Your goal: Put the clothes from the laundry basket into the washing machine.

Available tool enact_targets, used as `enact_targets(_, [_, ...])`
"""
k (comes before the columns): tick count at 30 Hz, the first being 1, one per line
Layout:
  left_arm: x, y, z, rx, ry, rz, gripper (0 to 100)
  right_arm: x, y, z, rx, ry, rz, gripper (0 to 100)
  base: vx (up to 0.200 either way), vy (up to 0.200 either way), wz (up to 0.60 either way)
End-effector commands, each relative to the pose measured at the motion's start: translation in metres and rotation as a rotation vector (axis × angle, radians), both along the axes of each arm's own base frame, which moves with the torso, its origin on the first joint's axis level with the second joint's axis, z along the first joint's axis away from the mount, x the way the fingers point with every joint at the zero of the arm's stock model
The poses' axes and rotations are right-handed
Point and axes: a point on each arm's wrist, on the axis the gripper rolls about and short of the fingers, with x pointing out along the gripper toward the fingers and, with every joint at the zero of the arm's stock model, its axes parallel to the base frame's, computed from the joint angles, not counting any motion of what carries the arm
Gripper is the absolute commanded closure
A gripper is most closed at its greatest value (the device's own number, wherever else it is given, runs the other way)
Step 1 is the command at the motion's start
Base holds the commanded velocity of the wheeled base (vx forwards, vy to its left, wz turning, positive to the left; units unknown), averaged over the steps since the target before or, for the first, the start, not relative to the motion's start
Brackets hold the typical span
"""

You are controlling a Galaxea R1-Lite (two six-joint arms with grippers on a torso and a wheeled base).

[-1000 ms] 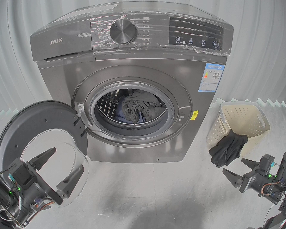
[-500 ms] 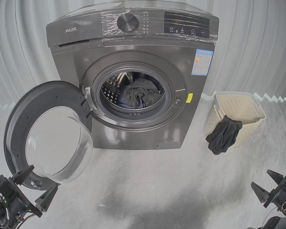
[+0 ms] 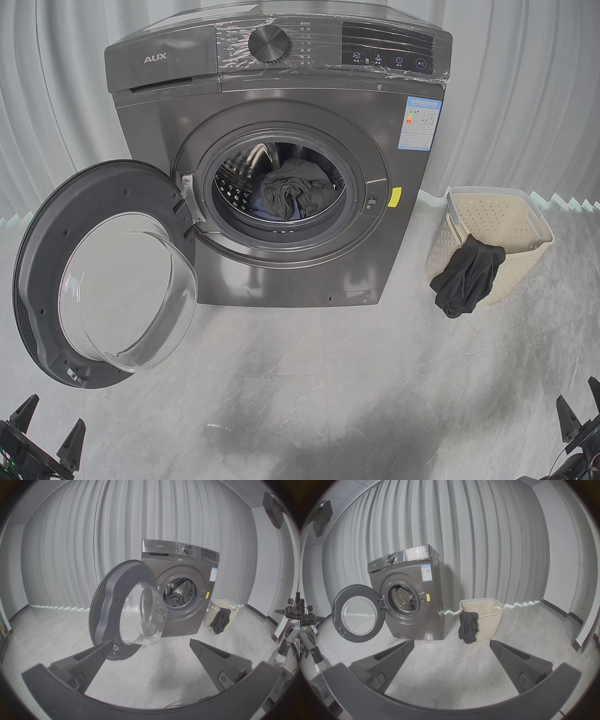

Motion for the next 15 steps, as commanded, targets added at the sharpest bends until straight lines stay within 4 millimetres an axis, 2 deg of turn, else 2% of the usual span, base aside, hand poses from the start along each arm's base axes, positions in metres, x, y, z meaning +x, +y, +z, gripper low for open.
enact_targets(1, [-0.0119, -0.0003, -0.0103, -0.047, -0.076, 0.083, 0, -0.0052, -0.0015, -0.0064, -0.041, -0.043, -0.077, 0, 0.000, 0.000, 0.00])
enact_targets(4, [-0.0144, -0.0031, -0.0108, -0.037, -0.105, 0.148, 0, -0.0054, -0.0017, -0.0066, -0.072, -0.039, -0.126, 0, 0.000, 0.000, 0.00])
enact_targets(7, [-0.0163, -0.0046, -0.0112, -0.031, -0.126, 0.051, 0, -0.0084, 0.0003, -0.0071, -0.101, -0.067, -0.161, 0, 0.000, 0.000, 0.00])
enact_targets(11, [-0.0196, -0.0053, -0.0124, -0.031, -0.162, -0.018, 0, -0.0126, 0.0045, -0.0084, -0.092, -0.127, -0.012, 0, 0.000, 0.000, 0.00])
enact_targets(15, [-0.0196, -0.0051, -0.0125, -0.050, -0.160, -0.010, 0, -0.0131, 0.0019, -0.0094, -0.071, -0.093, -0.134, 0, 0.000, 0.000, 0.00])
